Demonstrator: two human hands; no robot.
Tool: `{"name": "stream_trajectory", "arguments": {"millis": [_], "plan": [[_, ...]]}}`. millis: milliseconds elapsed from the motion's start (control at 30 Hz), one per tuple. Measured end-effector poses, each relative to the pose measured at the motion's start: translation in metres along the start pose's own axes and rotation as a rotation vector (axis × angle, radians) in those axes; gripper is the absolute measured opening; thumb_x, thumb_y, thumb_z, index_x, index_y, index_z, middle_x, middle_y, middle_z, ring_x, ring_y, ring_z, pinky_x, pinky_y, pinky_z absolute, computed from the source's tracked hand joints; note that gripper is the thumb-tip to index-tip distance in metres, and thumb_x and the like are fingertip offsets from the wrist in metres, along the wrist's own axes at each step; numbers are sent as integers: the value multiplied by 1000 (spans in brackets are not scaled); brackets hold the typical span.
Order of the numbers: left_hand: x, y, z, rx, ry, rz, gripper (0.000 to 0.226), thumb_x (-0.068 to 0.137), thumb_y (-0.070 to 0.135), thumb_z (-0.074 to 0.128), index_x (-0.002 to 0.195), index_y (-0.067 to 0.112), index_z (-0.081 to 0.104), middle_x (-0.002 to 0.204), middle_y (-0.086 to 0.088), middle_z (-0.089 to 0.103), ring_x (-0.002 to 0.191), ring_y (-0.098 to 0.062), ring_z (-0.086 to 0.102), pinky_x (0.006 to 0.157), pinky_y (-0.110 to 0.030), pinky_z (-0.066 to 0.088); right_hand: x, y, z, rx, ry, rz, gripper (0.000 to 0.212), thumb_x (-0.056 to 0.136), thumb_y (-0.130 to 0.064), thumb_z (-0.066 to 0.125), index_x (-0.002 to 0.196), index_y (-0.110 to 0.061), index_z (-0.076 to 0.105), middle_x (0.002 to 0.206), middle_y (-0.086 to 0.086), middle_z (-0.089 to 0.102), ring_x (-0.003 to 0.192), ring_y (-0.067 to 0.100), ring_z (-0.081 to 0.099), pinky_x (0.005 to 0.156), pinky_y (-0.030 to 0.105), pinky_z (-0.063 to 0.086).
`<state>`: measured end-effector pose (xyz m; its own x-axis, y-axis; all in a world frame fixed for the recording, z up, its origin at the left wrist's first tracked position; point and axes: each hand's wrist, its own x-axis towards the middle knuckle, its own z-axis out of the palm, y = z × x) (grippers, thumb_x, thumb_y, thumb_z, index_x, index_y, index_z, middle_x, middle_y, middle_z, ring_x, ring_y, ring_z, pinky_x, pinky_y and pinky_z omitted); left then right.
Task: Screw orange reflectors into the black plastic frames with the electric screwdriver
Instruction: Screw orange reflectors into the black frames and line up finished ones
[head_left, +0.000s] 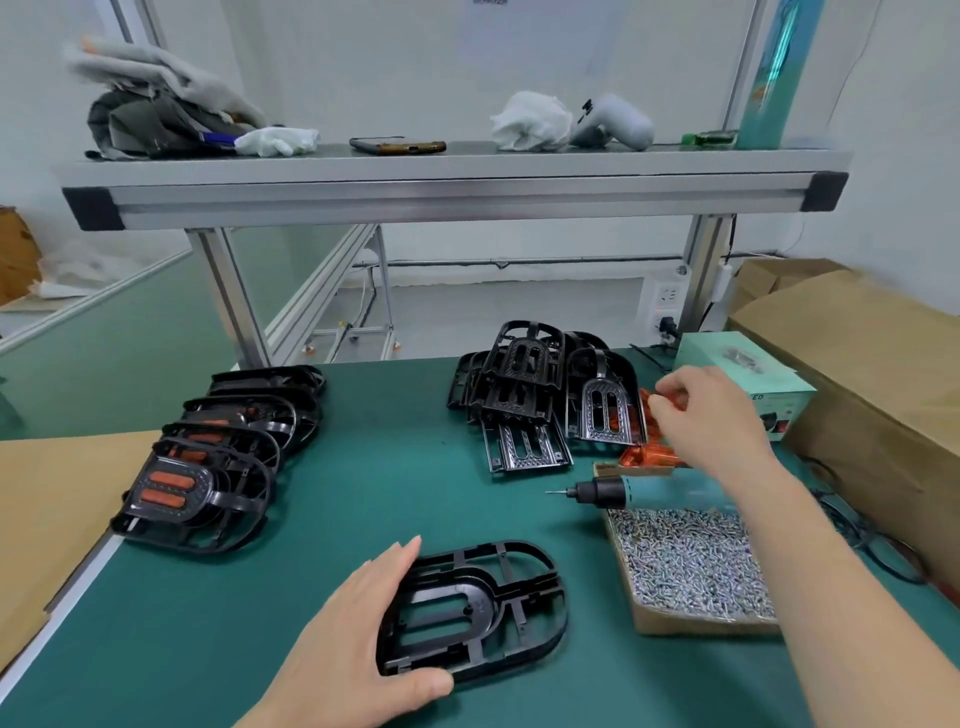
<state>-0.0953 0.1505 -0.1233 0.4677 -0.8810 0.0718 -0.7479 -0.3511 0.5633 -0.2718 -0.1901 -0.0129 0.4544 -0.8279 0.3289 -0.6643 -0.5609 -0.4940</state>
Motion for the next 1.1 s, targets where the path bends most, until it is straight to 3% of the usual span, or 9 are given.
{"name": "stream_trajectory", "arguments": {"millis": [167,267,333,433,600,767,900,1100], "plan": [[0,7,-1,-23,7,-40,116,51,78,70,137,74,-9,151,47,11,145,14,-2,121,-27,21,55,22,14,-401,-392,122,28,95,-16,53,115,-10,71,120,11,69,107,30,63,87,34,53],[-1,7,-2,-25,17,-48,118,49,79,70,137,75,-8,149,51,7,144,16,-5,120,-28,21,62,27,30,-475,-533,109,23,96,-18,49,100,-7,70,113,11,70,94,26,62,79,30,50],[-1,7,-2,-25,21,-35,118,49,81,70,137,75,-9,149,51,6,143,16,-5,121,-28,21,61,29,36,-506,-592,100,26,97,-19,48,102,-7,70,113,12,69,93,26,60,78,28,46],[1,7,-3,-14,32,-19,117,50,81,69,137,74,-9,151,48,8,145,15,-4,121,-28,20,62,31,42,-491,-599,108,28,95,-18,50,109,-7,71,116,12,68,98,27,62,80,29,47],[1,4,-2,-10,19,7,115,53,85,65,138,73,-11,154,43,9,147,11,-1,121,-25,18,58,31,39,-481,-580,106,18,92,-14,53,77,-10,60,94,9,64,83,24,57,70,28,43],[2,0,0,-27,37,24,117,52,82,69,141,71,-6,154,42,13,146,13,4,120,-24,20,57,32,33,-481,-515,104,28,95,-6,49,110,-5,71,117,10,69,105,27,65,92,35,54],[1,-3,1,-43,14,33,115,55,81,70,145,67,-2,154,39,18,146,10,11,120,-28,25,52,27,25,-522,-491,57,33,100,-6,42,121,-6,67,125,10,66,111,27,63,94,34,53],[0,-2,2,-27,24,27,116,53,83,67,143,69,-5,153,43,14,146,12,7,120,-26,23,56,25,16,-428,-388,78,26,95,-3,47,111,-13,66,116,8,67,104,28,59,86,35,50]]}}
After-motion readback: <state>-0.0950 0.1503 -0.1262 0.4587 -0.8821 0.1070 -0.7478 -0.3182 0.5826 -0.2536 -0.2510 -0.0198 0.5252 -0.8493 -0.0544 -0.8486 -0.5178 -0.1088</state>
